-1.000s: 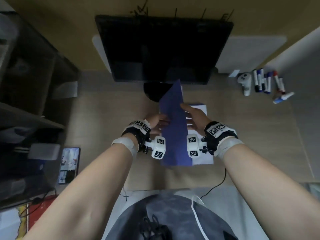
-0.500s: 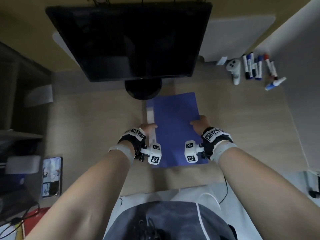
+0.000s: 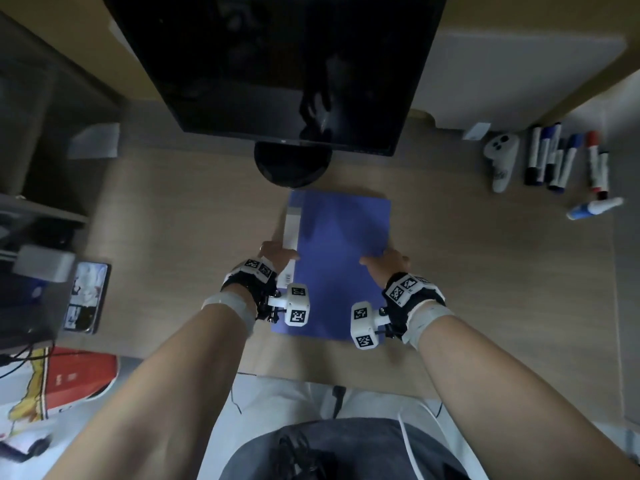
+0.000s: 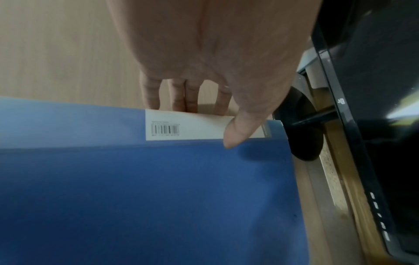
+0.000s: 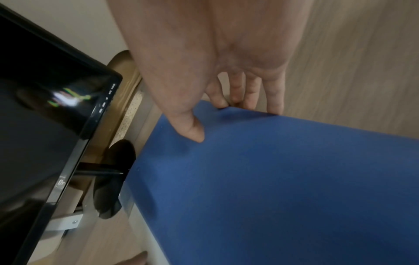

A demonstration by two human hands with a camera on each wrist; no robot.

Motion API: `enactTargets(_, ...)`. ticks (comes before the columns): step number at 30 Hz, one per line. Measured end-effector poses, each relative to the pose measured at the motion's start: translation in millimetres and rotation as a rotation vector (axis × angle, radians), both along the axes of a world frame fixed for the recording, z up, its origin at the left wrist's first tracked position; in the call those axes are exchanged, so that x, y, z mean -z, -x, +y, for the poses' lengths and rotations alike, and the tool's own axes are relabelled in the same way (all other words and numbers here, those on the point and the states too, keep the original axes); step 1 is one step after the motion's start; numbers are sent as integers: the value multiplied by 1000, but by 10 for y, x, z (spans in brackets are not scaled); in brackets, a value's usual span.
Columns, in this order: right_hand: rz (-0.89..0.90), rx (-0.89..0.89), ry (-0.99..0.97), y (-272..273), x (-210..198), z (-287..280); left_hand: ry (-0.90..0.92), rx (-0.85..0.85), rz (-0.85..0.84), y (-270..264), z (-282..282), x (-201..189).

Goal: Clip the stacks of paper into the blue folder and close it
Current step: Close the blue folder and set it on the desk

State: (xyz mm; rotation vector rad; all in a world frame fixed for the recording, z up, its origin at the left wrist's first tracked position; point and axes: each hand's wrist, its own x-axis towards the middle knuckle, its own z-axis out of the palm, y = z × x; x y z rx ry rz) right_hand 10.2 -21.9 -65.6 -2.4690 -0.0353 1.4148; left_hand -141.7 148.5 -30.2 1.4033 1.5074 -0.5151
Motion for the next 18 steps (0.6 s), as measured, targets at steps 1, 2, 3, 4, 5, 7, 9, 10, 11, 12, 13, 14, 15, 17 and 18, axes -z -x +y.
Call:
enactTargets(1, 1, -1, 4, 1, -9, 19, 5, -55, -8, 49, -28, 3)
enactTargets(2, -6, 11, 6, 5, -3, 38, 20, -93, -33, 113, -51, 28)
enactTargets(3, -20, 30, 5, 11, -11, 63, 33, -115, -71, 173, -71, 41)
enactTargets(4, -26, 51, 0, 27, -13, 101, 42, -130, -104, 231, -78, 55)
enactTargets(5, -32, 66, -9, 59, -15, 149, 50, -132, -126, 293, -68, 49)
enactTargets(7, -18, 84, -29, 152, -31, 256, 61, -148, -156, 410, -8, 19)
enactTargets(9, 6, 77, -47, 272, -52, 395, 29, -190, -193, 548, 107, -25)
enactTargets(10, 19, 72, -56, 338, -61, 482, -16, -197, -199, 629, 179, -19)
enactTargets(11, 28, 69, -80, 407, -56, 572, -66, -194, -191, 718, 265, -40)
enactTargets(12, 33, 63, -103, 481, -62, 671, -99, -199, -187, 816, 369, -42)
enactTargets(13, 34, 63, -127, 561, -37, 773, -111, -213, -186, 914, 472, -84)
enactTargets(14, 33, 69, -147, 645, -4, 881, -100, -237, -195, 1016, 587, -95)
enactTargets(15, 33, 80, -163, 737, 1, 992, -75, -269, -202, 1115, 695, -139)
enactTargets(17, 69, 105, -164, 948, -37, 1213, -42, -329, -209, 1339, 922, -180)
enactTargets(18, 98, 105, -162, 1059, -59, 1317, -33, -351, -216, 1455, 1039, -200)
